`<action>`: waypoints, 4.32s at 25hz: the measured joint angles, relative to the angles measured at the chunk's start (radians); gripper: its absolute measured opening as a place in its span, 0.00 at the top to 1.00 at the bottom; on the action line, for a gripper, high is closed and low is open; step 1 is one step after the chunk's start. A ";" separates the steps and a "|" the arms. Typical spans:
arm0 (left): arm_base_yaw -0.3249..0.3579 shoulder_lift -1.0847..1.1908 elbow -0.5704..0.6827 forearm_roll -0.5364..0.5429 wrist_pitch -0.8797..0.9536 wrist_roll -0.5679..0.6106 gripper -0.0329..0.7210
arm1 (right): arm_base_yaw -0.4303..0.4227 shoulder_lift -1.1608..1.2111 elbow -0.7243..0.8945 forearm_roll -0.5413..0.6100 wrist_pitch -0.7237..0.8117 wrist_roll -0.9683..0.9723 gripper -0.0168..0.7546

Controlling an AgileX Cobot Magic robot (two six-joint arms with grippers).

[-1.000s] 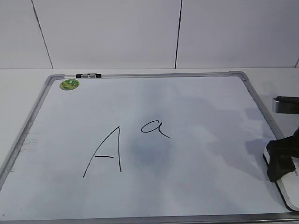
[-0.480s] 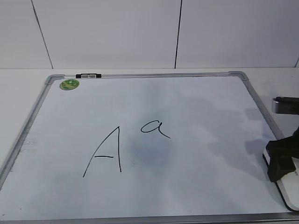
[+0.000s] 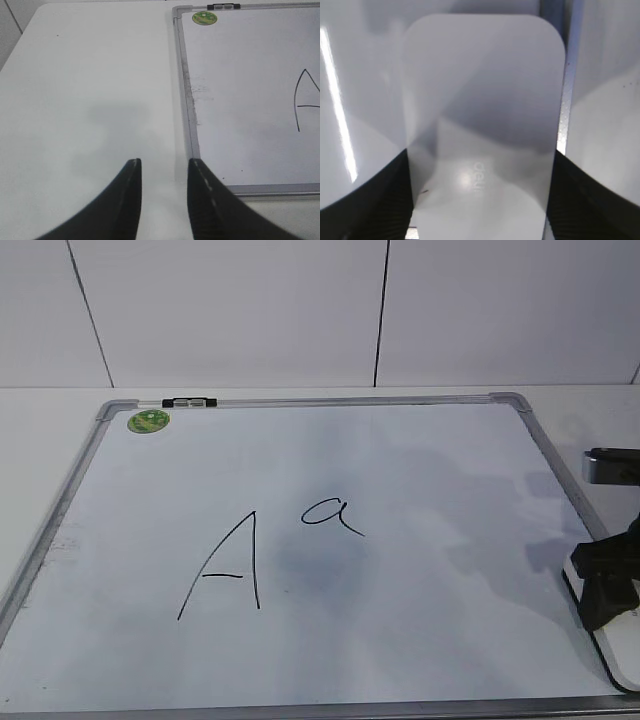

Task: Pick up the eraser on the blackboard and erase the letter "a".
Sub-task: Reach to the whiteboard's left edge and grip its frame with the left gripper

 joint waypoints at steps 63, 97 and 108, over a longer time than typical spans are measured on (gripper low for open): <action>0.000 0.000 0.000 0.000 0.000 0.000 0.64 | 0.209 -0.077 -0.367 0.077 0.278 -0.014 0.29; 0.000 0.475 -0.053 -0.123 -0.147 0.000 0.65 | 0.407 0.127 -0.458 0.000 0.326 -0.002 0.29; 0.000 1.124 -0.384 -0.119 -0.220 0.000 0.64 | 0.407 0.127 -0.458 0.004 0.328 0.000 0.29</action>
